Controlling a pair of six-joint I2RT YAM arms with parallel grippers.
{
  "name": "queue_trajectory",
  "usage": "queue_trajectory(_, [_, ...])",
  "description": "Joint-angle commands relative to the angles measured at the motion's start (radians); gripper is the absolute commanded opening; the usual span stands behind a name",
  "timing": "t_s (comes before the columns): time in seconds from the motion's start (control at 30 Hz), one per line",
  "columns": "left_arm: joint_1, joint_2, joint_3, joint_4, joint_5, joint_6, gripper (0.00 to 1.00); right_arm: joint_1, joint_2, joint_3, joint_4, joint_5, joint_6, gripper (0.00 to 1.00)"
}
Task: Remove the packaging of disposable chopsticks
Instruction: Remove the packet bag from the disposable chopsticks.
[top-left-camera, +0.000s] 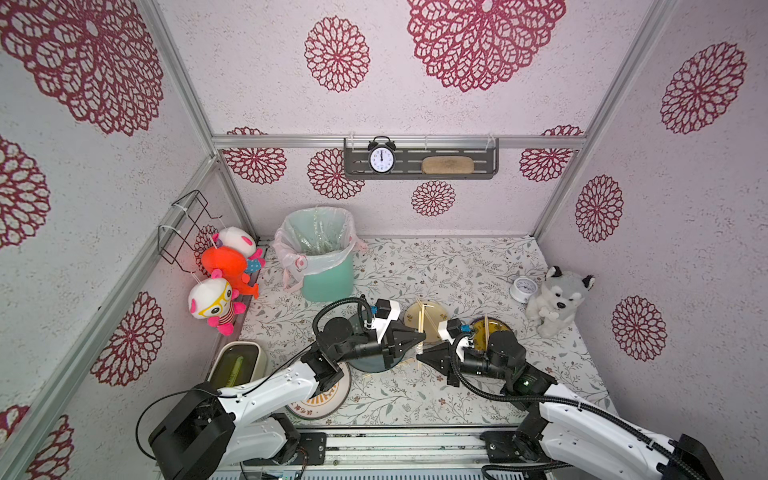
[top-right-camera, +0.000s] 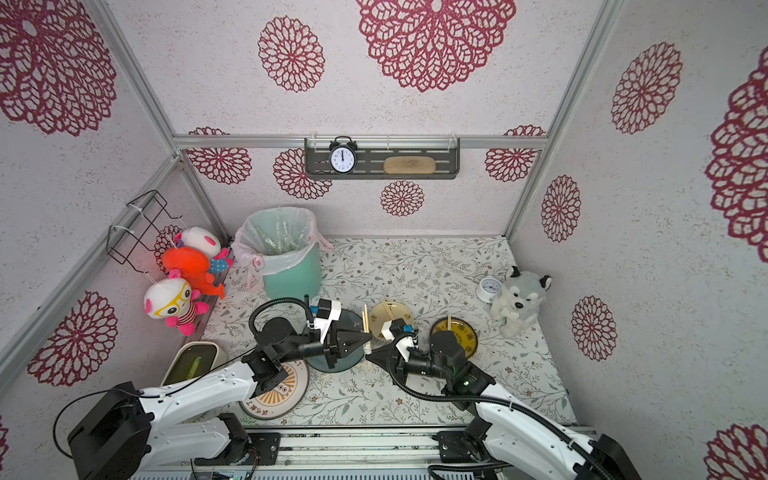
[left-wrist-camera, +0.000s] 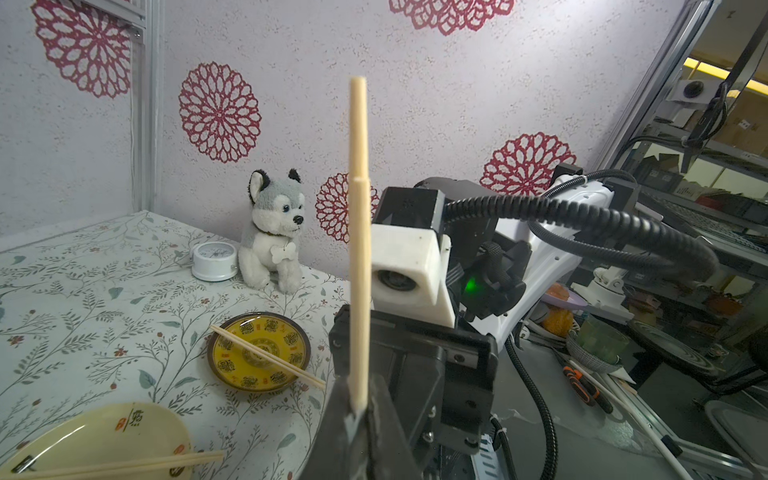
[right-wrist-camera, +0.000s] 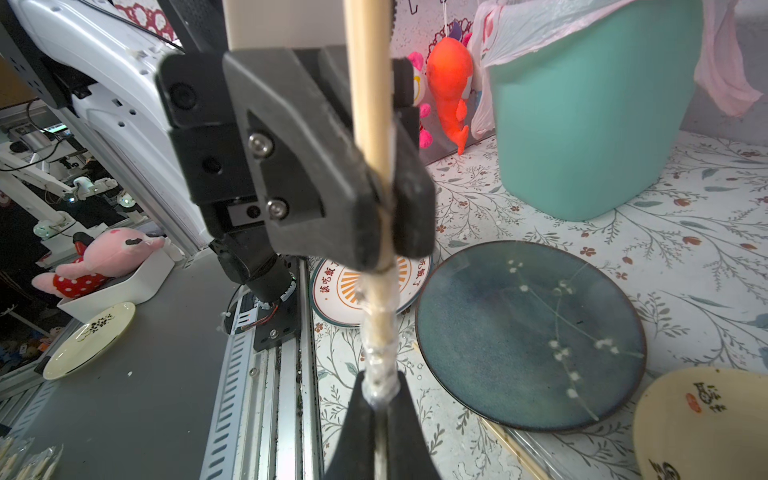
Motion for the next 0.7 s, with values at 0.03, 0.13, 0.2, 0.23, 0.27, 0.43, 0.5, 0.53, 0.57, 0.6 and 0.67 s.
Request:
queue_trajectory(0.03, [-0.028, 0.056, -0.088, -0.094, 0.016, -0.017, 0.12, -0.004, -0.061, 0.059, 0.225, 0.032, -0.010, 0.00])
queue_trajectory(0.13, [-0.041, 0.089, -0.131, -0.044, 0.007, -0.034, 0.14, -0.006, -0.071, 0.068, 0.214, 0.047, -0.014, 0.00])
queue_trajectory(0.2, [-0.047, 0.107, -0.144, -0.010, 0.018, -0.048, 0.13, -0.006, -0.066, 0.075, 0.210, 0.042, -0.015, 0.00])
queue_trajectory(0.23, [-0.050, 0.109, -0.152, 0.008, 0.018, -0.053, 0.11, -0.005, -0.060, 0.075, 0.211, 0.040, -0.014, 0.00])
queue_trajectory(0.27, [-0.050, 0.106, -0.156, 0.018, 0.014, -0.055, 0.09, -0.005, -0.054, 0.070, 0.219, 0.036, -0.012, 0.00])
queue_trajectory(0.43, [-0.050, 0.065, -0.145, -0.011, -0.019, -0.030, 0.00, -0.004, -0.034, 0.028, 0.251, 0.026, 0.010, 0.00])
queue_trajectory(0.5, [-0.049, 0.047, -0.139, 0.005, -0.028, -0.026, 0.00, -0.004, -0.028, 0.016, 0.240, 0.026, 0.015, 0.00])
queue_trajectory(0.53, [-0.049, 0.041, -0.133, 0.011, -0.030, -0.022, 0.00, -0.004, -0.027, 0.012, 0.235, 0.027, 0.018, 0.00])
queue_trajectory(0.57, [-0.049, 0.030, -0.126, 0.010, -0.030, -0.012, 0.00, -0.004, -0.026, -0.002, 0.239, 0.025, 0.027, 0.00])
queue_trajectory(0.6, [-0.049, 0.022, -0.112, 0.007, -0.031, -0.004, 0.00, -0.004, -0.026, -0.014, 0.246, 0.024, 0.034, 0.00])
queue_trajectory(0.67, [-0.047, 0.015, -0.084, -0.004, -0.016, 0.001, 0.00, -0.004, -0.023, -0.043, 0.266, 0.032, 0.044, 0.00])
